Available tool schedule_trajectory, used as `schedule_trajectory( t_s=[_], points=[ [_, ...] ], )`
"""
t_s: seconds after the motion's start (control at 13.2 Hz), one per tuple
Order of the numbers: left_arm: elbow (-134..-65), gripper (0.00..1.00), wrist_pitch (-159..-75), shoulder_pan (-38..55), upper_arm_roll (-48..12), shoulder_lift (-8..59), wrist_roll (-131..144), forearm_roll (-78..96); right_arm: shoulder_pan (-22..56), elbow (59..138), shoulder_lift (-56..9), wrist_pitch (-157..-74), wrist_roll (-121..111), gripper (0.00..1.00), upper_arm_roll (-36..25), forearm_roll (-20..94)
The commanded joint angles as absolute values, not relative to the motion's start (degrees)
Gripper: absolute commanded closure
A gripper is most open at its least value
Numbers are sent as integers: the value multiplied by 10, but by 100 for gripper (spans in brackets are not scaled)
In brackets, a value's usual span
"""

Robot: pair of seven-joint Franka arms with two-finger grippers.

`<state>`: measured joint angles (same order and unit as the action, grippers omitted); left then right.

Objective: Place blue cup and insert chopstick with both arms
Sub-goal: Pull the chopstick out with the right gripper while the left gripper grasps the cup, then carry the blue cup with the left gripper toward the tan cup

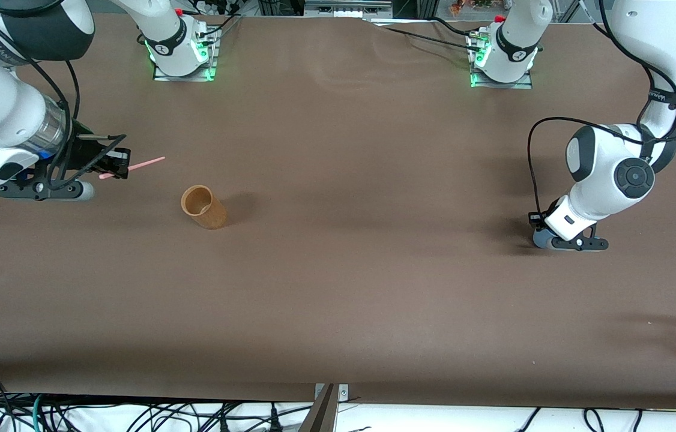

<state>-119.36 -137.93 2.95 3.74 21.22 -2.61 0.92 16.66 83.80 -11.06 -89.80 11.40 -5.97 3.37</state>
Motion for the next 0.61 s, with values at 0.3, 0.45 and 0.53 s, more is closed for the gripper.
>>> schedule_trajectory(
  t_s=[0.3,0.45,0.53],
  points=[
    [-1098,100,-1246,40,26,205,-16,59,166,830,-113,-906,122,100,-60,36],
    [-1072,100,-1221,59,18,204,2,88,166,830,-113,-907,123,100,-60,37],
    [-1063,100,-1220,75,7,206,34,88,166,830,-113,-907,123,100,-60,37]
  ],
)
